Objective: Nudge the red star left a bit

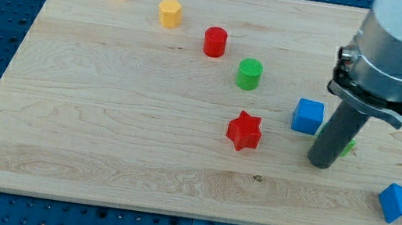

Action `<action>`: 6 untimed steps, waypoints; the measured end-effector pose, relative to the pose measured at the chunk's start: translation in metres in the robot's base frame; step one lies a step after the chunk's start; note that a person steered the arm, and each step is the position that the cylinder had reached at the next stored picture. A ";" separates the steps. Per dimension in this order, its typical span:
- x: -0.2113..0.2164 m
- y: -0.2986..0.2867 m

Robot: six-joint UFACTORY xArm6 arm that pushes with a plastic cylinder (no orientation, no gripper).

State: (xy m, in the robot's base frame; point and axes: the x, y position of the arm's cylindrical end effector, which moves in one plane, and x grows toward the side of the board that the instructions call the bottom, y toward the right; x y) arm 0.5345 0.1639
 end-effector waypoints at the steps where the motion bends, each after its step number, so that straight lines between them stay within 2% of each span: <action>1: 0.003 -0.028; 2: 0.001 -0.061; 3: -0.020 -0.062; 4: -0.024 -0.076; 5: -0.009 -0.081; 6: -0.011 -0.081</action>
